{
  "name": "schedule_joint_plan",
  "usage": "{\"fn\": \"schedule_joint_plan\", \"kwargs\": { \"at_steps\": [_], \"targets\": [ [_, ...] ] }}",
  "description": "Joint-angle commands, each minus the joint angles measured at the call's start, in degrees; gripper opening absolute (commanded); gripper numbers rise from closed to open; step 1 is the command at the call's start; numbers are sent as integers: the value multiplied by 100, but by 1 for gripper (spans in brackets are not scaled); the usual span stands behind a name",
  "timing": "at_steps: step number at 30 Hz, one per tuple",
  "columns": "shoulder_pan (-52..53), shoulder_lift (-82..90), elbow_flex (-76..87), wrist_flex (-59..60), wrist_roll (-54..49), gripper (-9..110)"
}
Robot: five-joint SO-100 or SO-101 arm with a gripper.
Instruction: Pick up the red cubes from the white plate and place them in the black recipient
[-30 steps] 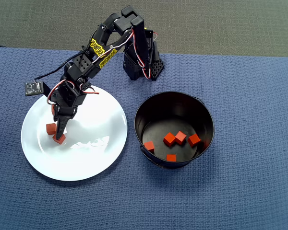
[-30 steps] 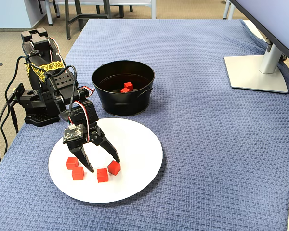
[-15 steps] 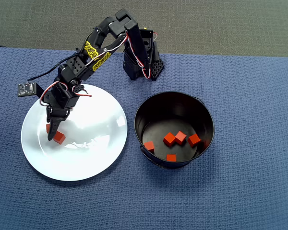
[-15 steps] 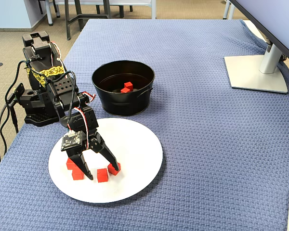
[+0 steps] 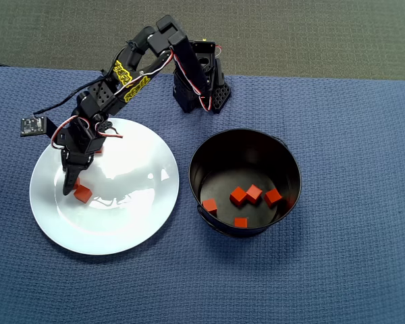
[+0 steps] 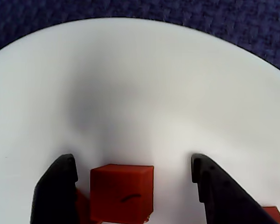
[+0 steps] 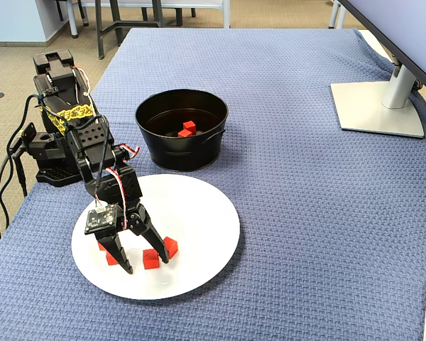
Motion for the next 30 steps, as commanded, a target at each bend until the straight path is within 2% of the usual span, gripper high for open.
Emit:
{"fn": "schedule_joint_plan", "kwargs": {
  "at_steps": [1, 20, 30],
  "targets": [
    [44, 44, -202, -53, -158, 24],
    [-281, 404, 571, -554, -167, 22],
    [-466, 598, 624, -422, 0, 21]
  ]
}}
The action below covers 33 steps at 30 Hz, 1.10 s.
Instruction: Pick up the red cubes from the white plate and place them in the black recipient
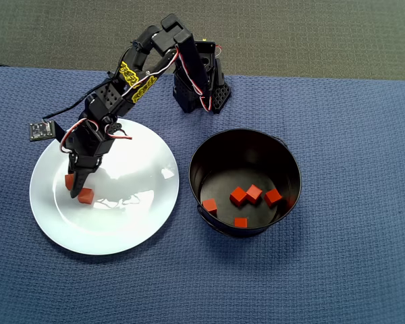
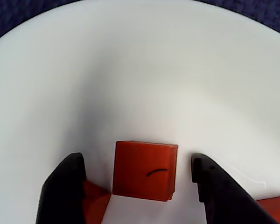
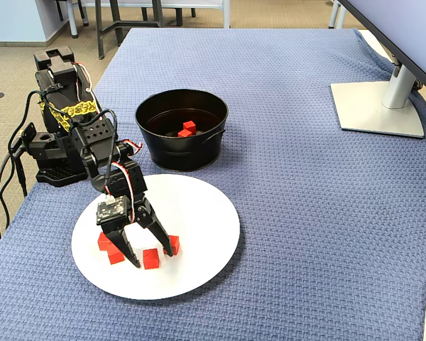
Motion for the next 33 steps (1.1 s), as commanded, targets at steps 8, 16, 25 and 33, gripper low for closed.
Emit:
{"fn": "schedule_joint_plan", "kwargs": {
  "at_steps": [8, 16, 25, 33],
  "targets": [
    [-202, 352, 9, 18, 149, 20],
    [-193, 360, 79, -35, 132, 5],
    [-149, 800, 53, 132, 369, 0],
    [-97, 2391, -396, 1898, 1151, 0]
  ]
}}
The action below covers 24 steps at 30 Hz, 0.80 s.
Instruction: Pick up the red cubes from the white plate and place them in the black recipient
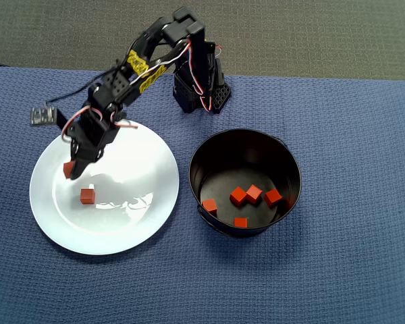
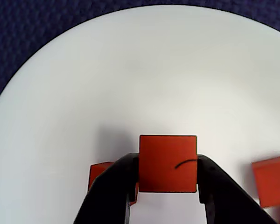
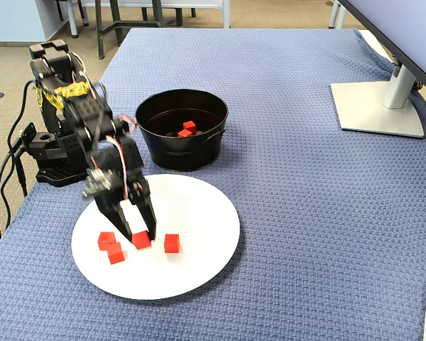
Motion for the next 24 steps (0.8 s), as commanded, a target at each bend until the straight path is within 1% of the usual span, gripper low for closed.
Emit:
{"fn": "schedule_joint_plan", "kwargs": {
  "at_steps": [1, 6, 12, 20, 24],
  "targets": [
    [-35, 1222, -422, 782, 475, 0],
    [-396, 2364, -360, 1477, 1310, 0],
    [-1354, 3516, -202, 2373, 2962, 0],
    [-3498, 4430, 308, 3103, 4922, 0],
    [-4808, 4772, 562, 3454, 5511, 0]
  ]
}}
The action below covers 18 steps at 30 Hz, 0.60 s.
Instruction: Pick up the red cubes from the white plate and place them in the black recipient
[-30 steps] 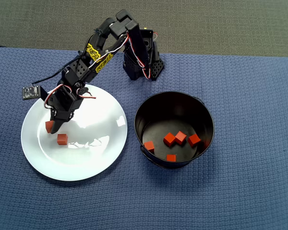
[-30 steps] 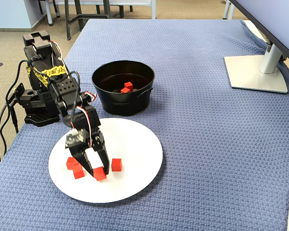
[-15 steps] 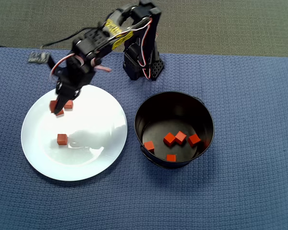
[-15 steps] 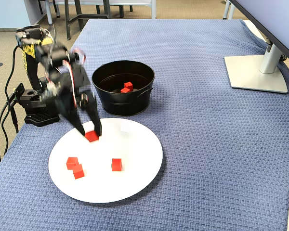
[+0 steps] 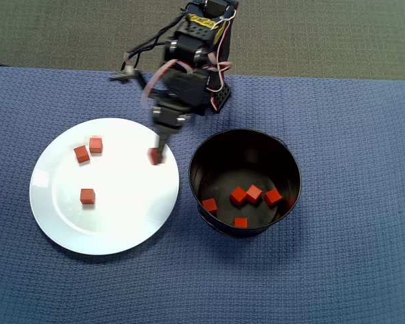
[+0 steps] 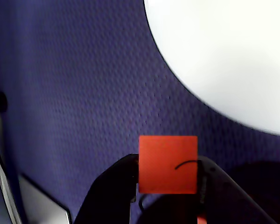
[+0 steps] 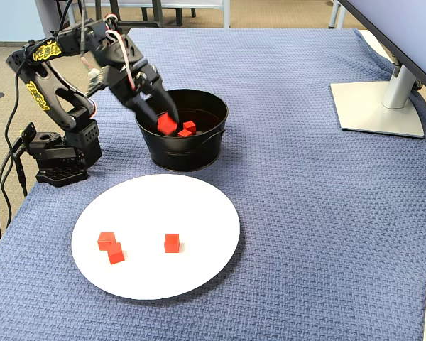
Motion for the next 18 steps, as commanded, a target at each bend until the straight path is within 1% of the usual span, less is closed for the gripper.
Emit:
{"fn": "schedule_joint_plan", "kwargs": {
  "at_steps": [1, 4, 5, 6, 7, 8, 9, 12, 18],
  "targets": [
    [-1389, 519, 193, 237, 598, 0],
    [-2241, 800, 475, 316, 475, 0],
    [-2522, 879, 580, 387, 299, 4],
    [-2769, 993, 694, 475, 141, 13],
    [-2927, 1107, 800, 562, -62, 27],
    [-2979, 1195, 914, 606, -237, 36],
    [-2892, 1248, 1002, 580, -352, 40],
    [-2232, 1125, 1116, 272, -791, 41],
    [-615, 483, 1134, -492, -1978, 38]
  ]
}}
